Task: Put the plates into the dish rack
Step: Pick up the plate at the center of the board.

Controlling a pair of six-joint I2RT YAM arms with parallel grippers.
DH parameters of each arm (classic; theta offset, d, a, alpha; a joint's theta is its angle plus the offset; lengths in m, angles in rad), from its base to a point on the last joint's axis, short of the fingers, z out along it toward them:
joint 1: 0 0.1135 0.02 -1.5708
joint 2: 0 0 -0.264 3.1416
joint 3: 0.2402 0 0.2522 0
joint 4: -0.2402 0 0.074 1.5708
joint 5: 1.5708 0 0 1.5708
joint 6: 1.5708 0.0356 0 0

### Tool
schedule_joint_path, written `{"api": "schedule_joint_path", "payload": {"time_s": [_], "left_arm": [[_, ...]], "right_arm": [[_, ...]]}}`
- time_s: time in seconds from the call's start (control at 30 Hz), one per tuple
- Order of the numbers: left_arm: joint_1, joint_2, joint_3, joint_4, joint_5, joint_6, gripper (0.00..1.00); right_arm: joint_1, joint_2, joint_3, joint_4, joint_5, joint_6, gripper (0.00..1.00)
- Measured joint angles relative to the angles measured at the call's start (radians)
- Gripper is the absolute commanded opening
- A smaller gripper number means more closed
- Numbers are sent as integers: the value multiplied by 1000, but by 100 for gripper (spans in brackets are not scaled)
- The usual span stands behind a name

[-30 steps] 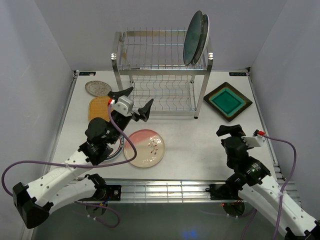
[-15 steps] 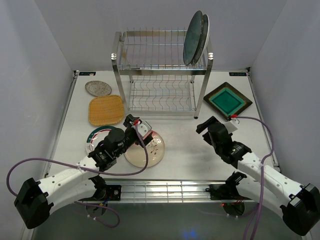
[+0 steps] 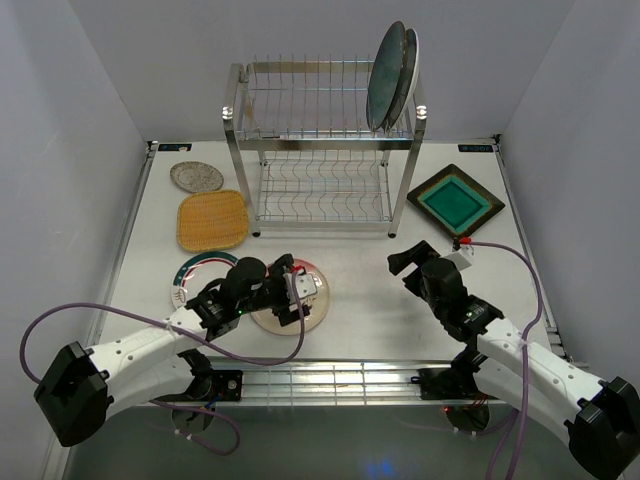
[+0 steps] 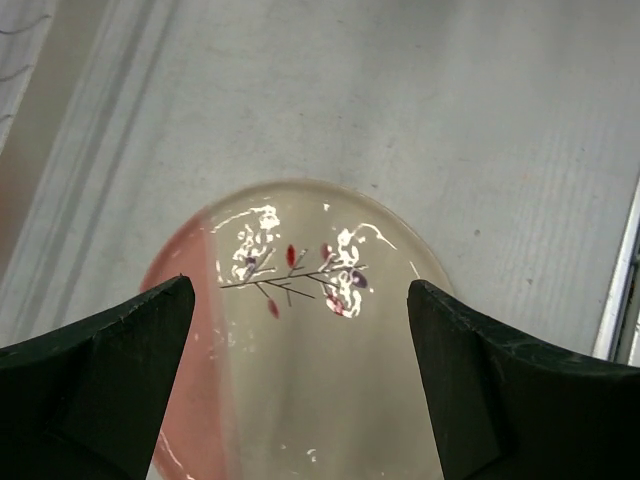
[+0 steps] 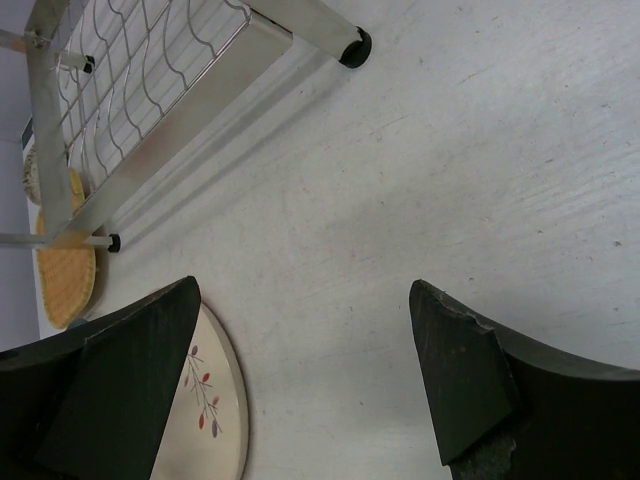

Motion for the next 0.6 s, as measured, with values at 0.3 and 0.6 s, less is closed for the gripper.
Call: {"api": "schedule_joint_path", "payload": {"time_s": [0.3,0.6], "left_arm": [[-91,80,2,-88,44,-4,98],[-136,198,6,-99,20,-7,94]], "right_arm": [[0,-38,-50,42,5,-4,90],[0,-60,-100,83,-13,-10,90]]}}
